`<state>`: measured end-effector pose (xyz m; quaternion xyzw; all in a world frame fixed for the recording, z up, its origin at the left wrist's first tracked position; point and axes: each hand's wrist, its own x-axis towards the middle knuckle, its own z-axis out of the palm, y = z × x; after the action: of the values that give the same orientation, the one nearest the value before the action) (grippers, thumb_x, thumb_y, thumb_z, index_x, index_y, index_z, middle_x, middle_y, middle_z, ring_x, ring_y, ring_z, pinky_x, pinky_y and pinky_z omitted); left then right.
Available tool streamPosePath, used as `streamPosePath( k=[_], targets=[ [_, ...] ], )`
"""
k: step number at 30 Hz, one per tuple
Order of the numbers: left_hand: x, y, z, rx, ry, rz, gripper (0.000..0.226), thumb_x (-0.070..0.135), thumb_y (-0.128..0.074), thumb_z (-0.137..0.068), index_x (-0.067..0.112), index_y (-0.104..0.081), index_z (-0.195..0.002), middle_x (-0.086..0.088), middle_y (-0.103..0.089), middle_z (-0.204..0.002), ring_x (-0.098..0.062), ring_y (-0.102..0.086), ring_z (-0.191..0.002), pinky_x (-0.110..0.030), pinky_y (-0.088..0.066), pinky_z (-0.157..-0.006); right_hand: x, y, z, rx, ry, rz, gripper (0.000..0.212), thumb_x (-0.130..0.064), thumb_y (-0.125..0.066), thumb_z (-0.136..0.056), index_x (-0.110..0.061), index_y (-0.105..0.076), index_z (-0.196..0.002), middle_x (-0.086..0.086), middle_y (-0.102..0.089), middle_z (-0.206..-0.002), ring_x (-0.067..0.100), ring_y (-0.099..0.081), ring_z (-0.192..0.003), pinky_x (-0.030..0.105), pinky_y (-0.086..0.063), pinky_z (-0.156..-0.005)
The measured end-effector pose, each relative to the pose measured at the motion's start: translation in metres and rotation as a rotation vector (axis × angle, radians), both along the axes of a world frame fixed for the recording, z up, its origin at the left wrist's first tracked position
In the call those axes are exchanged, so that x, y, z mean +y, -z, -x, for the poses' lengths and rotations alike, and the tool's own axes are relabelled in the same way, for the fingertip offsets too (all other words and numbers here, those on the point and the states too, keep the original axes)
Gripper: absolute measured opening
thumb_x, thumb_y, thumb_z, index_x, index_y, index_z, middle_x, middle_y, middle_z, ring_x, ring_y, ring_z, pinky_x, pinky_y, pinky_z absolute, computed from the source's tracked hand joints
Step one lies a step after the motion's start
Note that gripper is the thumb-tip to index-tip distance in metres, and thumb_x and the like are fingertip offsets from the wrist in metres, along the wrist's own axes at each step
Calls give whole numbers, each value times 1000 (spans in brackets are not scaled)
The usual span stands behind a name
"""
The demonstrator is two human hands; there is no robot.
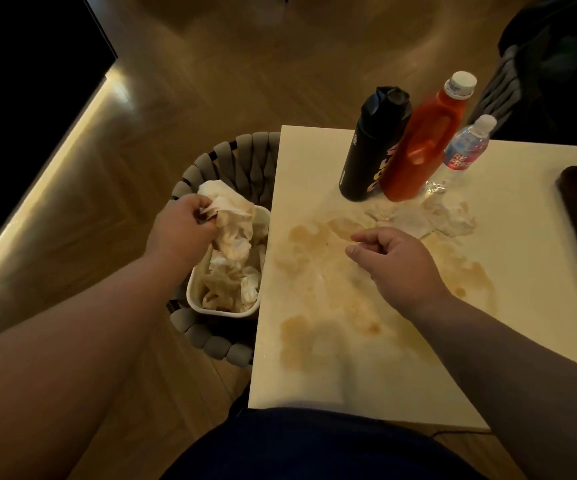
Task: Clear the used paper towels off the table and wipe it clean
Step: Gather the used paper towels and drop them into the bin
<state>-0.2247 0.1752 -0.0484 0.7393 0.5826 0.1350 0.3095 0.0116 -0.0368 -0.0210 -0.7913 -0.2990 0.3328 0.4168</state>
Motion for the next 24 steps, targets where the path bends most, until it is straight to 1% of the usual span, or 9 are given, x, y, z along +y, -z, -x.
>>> streamPosePath(
  k=[3,5,7,10,12,14,17,19,24],
  targets=[
    [8,13,-9,79,46,-12,35,27,-67,-95,30,-64,-129,7,-69,-102,-11,-65,-82,-40,-62,-71,-8,9,-11,28,52,15,17,-28,-77,-89,-28,-75,-106,-6,-69,-78,4,-63,-70,22,-47,-68],
    [11,21,-18,210,126,44,47,27,-65,-95,31,-55,-141,3,-68,-119,-16,-67,-93,-38,-61,-74,-13,13,-18,21,86,36,17,-29,-77,-89,-28,-75,-106,-6,-69,-78,6,-63,-71,23,-47,-68],
    [14,29,-25,403,201,96,61,30,-64,-95,29,-43,-152,-3,-61,-136,-26,-66,-108,-43,-60,-83,-17,17,-25,27,127,43,16,-29,-77,-88,-27,-75,-105,-7,-68,-77,9,-63,-72,26,-49,-69],
    [16,38,-31,530,188,94,67,39,-64,-92,34,-38,-154,-7,-62,-132,-31,-66,-104,-46,-61,-79,-23,20,-32,24,160,51,16,-29,-77,-88,-27,-75,-104,-9,-63,-72,10,-62,-72,27,-51,-69],
    [12,34,-39,470,179,48,69,37,-66,-89,36,-40,-152,-8,-60,-135,-32,-65,-106,-48,-60,-80,-27,22,-37,11,176,62,14,-28,-76,-89,-28,-74,-103,-8,-60,-71,9,-61,-71,22,-50,-69],
    [1,26,-51,336,190,-49,62,31,-68,-90,33,-46,-149,-6,-59,-139,-30,-63,-114,-51,-59,-86,-31,23,-41,-1,198,67,15,-27,-76,-90,-28,-72,-104,-8,-60,-72,8,-60,-71,19,-49,-66],
    [-20,14,-76,210,323,-161,54,34,-69,-91,32,-53,-143,0,-63,-133,-24,-62,-116,-48,-56,-93,-43,29,-51,-67,234,121,27,-30,-75,-90,-24,-70,-115,-5,-66,-87,11,-63,-81,23,-46,-68],
    [-36,7,-95,175,421,-171,52,35,-69,-92,32,-55,-141,2,-65,-131,-20,-62,-115,-44,-56,-93,-59,33,-61,-105,291,178,39,-32,-75,-89,-22,-66,-126,-3,-65,-101,15,-62,-90,27,-47,-75],
    [-72,1,-149,162,540,-97,50,39,-66,-94,37,-53,-142,4,-61,-136,-20,-58,-122,-46,-54,-99,-104,41,-93,-188,402,303,57,-34,-72,-90,-19,-57,-142,2,-61,-124,18,-58,-107,32,-47,-88]
  ],
)
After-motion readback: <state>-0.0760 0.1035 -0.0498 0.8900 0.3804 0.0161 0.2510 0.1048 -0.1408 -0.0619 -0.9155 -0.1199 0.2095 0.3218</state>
